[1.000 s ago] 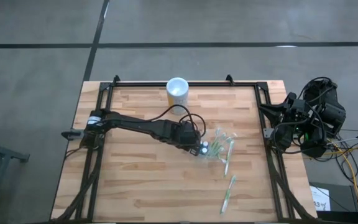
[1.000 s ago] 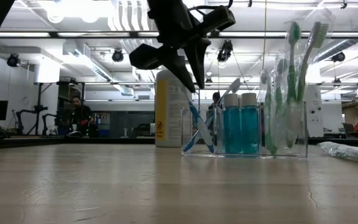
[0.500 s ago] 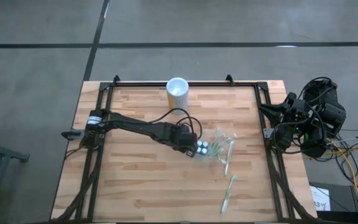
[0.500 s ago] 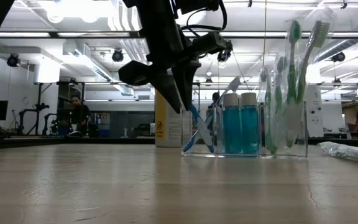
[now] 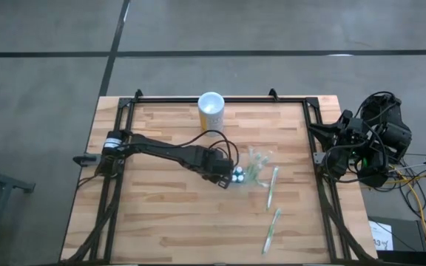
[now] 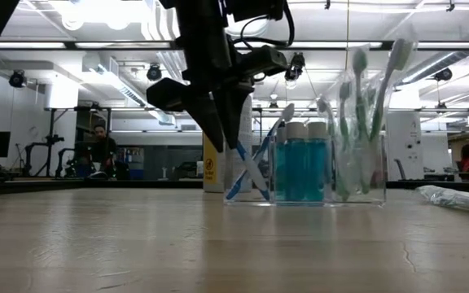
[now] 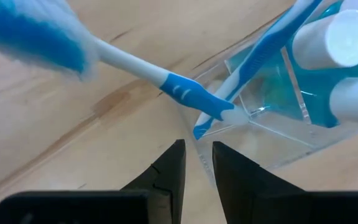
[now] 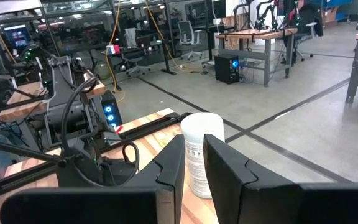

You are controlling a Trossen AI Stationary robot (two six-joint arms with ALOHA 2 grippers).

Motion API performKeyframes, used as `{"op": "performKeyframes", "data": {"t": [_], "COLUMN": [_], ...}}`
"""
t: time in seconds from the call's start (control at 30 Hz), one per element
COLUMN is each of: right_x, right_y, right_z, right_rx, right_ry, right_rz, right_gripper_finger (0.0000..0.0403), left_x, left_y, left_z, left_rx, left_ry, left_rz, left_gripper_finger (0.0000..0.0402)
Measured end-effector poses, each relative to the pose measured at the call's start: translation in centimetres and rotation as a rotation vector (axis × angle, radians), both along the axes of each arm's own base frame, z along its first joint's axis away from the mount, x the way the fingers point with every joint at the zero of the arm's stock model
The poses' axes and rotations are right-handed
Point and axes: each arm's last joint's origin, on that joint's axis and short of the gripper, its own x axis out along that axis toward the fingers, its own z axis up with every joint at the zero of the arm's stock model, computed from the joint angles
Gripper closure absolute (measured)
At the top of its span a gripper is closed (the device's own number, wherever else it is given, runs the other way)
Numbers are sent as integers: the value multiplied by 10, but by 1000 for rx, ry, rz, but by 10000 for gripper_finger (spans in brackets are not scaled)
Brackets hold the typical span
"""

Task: Pick & Place toothbrushing station
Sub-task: Adjust the transparent organizer on the table

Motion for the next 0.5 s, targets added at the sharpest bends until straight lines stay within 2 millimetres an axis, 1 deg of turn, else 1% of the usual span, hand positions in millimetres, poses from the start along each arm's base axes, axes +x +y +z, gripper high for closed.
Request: {"op": "performKeyframes", "data": {"t": [0.17, 0.33, 0.5], "right_x": [0, 0, 0], "right_y": [0, 0, 0], "right_z": [0, 0, 0], "right_rx": [0, 0, 0], "right_ry": [0, 0, 0], "right_rz": [0, 0, 0], "right_gripper_finger": [346, 346, 346], "left_x": [-6, -14, -18], "left_y": [0, 1, 2], "left_z": [1, 5, 10], "left_rx": [3, 13, 19], "left_ry": [70, 157, 201], "left_rz": [-2, -4, -4], "left_gripper_finger": [319, 319, 319]}}
